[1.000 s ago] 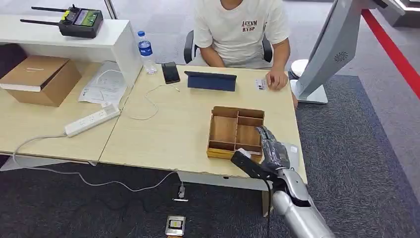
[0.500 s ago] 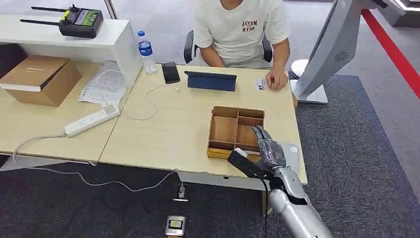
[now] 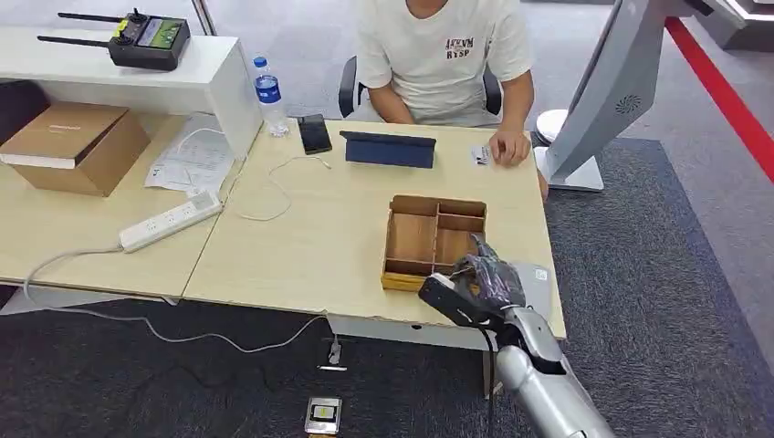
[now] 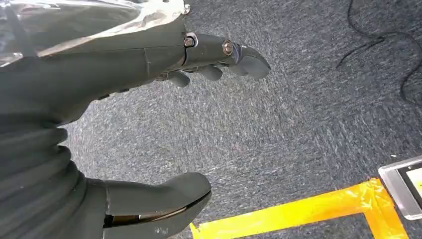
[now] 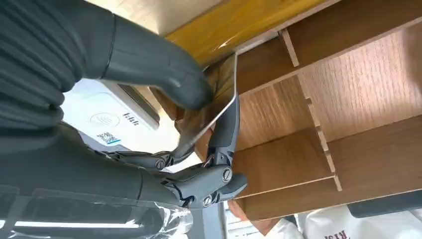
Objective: Pass the card to the sensor for recognition and then transmit it.
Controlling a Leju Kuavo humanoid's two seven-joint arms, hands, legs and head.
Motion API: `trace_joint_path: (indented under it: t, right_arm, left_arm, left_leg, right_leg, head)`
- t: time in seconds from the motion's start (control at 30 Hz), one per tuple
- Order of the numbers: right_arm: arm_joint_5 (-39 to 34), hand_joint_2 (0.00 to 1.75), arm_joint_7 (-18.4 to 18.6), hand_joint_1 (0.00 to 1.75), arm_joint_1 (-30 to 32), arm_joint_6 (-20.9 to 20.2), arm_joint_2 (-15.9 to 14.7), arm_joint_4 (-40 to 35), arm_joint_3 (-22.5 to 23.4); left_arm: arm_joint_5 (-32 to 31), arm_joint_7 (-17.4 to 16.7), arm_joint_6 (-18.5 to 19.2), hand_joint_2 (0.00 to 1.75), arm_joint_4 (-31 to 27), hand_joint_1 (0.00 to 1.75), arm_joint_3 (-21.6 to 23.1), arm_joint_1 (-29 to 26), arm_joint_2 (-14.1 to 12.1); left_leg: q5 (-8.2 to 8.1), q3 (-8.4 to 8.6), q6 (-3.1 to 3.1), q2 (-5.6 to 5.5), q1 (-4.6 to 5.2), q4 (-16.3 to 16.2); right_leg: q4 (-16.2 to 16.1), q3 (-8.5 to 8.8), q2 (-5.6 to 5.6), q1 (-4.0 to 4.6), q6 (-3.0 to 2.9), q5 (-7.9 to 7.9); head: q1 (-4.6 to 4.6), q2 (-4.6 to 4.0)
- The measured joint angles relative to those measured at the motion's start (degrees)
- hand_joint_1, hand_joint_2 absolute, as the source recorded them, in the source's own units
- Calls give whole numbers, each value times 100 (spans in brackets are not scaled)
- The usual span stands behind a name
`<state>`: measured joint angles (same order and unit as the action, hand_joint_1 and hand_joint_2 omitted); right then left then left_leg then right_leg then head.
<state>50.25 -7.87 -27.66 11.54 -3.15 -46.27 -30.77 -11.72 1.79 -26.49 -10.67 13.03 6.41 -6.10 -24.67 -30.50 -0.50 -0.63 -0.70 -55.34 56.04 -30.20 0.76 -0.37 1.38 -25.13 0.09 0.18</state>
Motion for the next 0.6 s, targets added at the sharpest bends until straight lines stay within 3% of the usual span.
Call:
trace_joint_path:
  t: [0.07, 0.2, 0.27, 0.6]
  right_arm:
    - [-11, 175, 2, 166, -16, -27, -2, 20, 0]
    - [-31, 175, 9, 166, -30, -22, -2, 24, 0]
    - [-31, 175, 7, 175, -30, -7, -2, 24, 0]
    - [-136, 175, 9, 175, -46, 162, -35, -253, 28]
  left_arm:
    - [-11, 0, 9, 175, 0, 0, 0, 0, 0]
    - [-50, 0, 17, 175, 0, 0, 0, 0, 0]
    - [-59, 0, 28, 175, 0, 0, 0, 0, 0]
    - [-85, 55, 22, 175, 0, 0, 0, -3, 0]
  left_leg:
    - [0, 1, 0, 0, 0, 0]
    - [0, 1, 0, 1, 0, 0]
    - [0, 1, 0, 1, 0, 0]
    - [1, -1, 0, 0, 0, -1]
  right_leg:
    - [0, 0, 0, 0, 0, 0]
    - [0, 0, 0, 0, 0, 0]
    - [0, 0, 0, 0, 0, 0]
    - [0, -1, 0, 0, 0, 1]
  head:
    - [0, 2]
    - [-2, 2]
    - [-2, 2]
    - [-2, 2]
